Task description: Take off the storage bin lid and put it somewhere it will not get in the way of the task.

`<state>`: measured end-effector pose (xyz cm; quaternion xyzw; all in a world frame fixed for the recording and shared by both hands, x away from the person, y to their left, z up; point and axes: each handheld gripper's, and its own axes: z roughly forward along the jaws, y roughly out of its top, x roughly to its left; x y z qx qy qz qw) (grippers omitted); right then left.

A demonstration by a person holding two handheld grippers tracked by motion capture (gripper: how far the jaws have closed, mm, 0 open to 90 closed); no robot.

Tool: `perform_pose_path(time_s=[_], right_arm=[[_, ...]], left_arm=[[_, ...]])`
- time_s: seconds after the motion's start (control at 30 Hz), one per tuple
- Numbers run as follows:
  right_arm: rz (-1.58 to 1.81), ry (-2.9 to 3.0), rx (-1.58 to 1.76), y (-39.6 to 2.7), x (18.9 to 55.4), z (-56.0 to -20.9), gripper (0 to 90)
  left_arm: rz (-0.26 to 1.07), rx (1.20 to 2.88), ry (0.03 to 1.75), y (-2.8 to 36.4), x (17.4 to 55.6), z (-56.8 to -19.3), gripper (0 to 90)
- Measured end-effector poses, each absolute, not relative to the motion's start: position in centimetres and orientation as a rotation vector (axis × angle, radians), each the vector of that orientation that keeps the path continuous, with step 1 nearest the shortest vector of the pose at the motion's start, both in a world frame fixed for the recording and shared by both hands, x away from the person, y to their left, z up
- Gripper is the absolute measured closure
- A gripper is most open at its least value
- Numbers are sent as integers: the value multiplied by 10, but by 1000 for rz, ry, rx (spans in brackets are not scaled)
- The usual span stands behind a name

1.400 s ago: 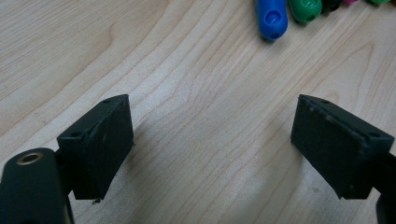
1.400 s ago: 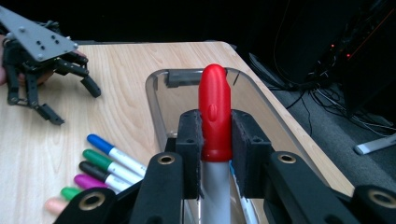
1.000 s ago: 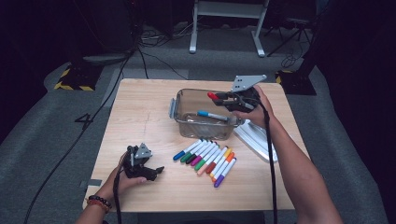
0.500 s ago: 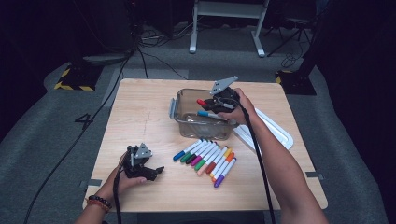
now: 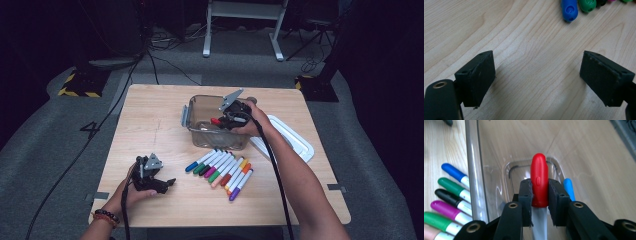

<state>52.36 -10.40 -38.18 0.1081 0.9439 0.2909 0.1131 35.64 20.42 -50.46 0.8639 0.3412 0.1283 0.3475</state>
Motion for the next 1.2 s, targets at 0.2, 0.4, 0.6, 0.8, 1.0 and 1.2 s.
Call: perform_pose_path(time_s=[0.2,0.4,0.6,0.8,1.0,1.2], right_arm=[[860,2764,339,-106,523,-380,664],[1009,2695,408,-120,519,-370,514],[1123,2626,413,-141,502,-355,433],[1204,2574,419,-163,481,-341,393],[1274,2542,373,-188,454,-333,370],[1302,2525,338,-212,424,-337,369]], left_arm=[[332,2240,885,204,356,-505,134],[332,2240,885,204,356,-505,134],[332,2240,885,204,356,-505,134],[333,2240,885,204,356,-505,134],[333,2241,885,204,356,-505,134],[333,2240,885,204,356,-505,134]])
